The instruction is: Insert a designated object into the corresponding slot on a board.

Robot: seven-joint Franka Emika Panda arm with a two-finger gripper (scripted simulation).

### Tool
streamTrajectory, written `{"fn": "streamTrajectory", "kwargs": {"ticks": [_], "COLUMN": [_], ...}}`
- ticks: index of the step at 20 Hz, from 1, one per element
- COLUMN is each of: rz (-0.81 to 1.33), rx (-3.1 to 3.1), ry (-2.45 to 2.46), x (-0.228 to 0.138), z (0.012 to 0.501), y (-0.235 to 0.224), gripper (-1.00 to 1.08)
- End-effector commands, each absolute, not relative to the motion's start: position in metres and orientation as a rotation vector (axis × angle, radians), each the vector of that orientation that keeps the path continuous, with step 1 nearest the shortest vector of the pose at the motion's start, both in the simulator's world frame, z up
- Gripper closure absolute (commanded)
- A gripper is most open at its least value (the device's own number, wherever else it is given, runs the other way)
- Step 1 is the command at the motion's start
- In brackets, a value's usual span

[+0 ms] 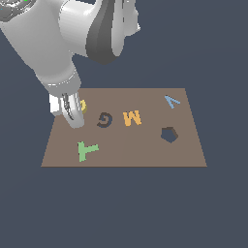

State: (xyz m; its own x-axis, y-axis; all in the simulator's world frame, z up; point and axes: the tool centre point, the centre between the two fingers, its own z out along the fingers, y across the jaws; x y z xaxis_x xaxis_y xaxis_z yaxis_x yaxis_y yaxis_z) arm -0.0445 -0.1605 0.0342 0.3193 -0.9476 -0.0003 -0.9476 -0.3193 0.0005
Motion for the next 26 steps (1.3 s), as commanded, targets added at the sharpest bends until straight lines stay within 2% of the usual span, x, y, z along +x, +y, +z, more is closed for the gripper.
{"fn": "streamTrajectory", "kwargs": {"ticks": [1,14,26], "rz": [0.000,0.000,0.000], "rx": [2.611,2.976,3.101], "ry": [-1.747,-1.008,-0.507], "x": [-0.039,-0.007,-0.003], "z": [0.035,0.038,0.040], "y": [-0.156,-0.108,-0.072], "gripper": [1.08,1.08,1.08]}}
